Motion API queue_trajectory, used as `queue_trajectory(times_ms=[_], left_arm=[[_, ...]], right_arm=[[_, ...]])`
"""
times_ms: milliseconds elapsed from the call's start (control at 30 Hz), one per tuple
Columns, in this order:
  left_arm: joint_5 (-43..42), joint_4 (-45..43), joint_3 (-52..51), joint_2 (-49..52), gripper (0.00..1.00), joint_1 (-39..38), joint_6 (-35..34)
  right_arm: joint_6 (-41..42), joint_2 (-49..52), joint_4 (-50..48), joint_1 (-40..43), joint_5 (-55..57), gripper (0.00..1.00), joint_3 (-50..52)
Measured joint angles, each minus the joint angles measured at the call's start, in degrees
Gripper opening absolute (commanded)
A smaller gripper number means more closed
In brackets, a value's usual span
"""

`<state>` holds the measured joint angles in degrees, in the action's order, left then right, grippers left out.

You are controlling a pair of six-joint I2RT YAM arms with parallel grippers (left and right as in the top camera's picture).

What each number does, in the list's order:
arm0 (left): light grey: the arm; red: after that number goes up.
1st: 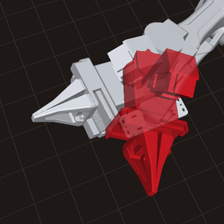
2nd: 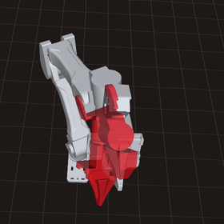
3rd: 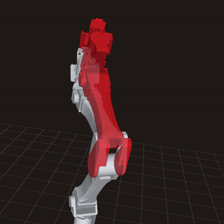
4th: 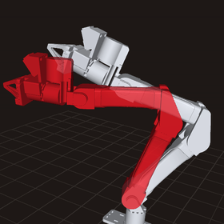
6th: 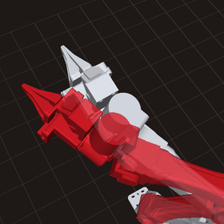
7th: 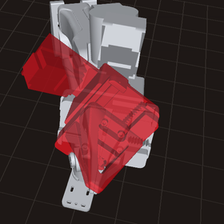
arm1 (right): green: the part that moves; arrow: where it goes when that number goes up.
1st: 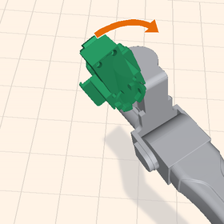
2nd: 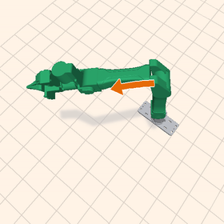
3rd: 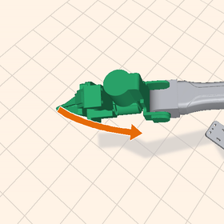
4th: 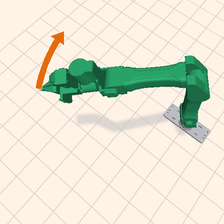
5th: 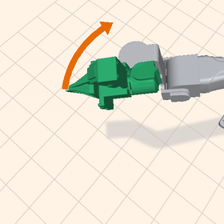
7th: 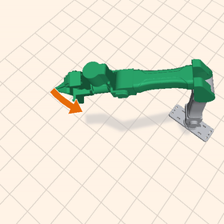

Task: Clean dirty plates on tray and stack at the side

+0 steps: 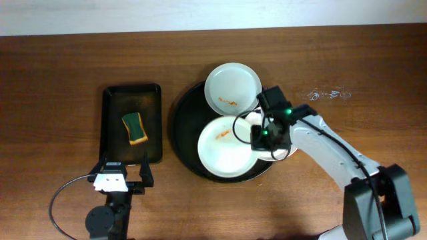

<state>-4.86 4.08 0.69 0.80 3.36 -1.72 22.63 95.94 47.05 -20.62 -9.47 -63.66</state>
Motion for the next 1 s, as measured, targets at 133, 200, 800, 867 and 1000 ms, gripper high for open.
queue_trajectory(times_ms=[133, 200, 800, 867, 1000], left_arm=[[0.0, 0.0, 0.0, 0.0, 0.99, 0.0, 0.0], [0.0, 0.0, 0.0, 0.0, 0.99, 0.0, 0.02], [-7.02, 8.17, 6.03, 1.49, 0.99, 0.0, -1.44], [-8.15, 16.26, 13.68, 5.57, 0.99, 0.0, -1.07], [-9.29, 31.78, 39.87, 27.98, 0.99, 0.0, 3.54]], right_arm=[[-2.84, -0.2, 6.21, 0.0, 3.13, 0.04, -9.94], [-4.98, -0.33, 9.01, 0.0, 5.4, 0.04, -13.84], [-35.04, -0.52, 14.69, 0.0, 8.22, 0.04, -15.43], [-35.28, -0.48, 14.67, 0.0, 8.39, 0.04, -15.43], [-35.32, 1.62, 13.44, 0.0, 8.63, 0.04, -15.58]])
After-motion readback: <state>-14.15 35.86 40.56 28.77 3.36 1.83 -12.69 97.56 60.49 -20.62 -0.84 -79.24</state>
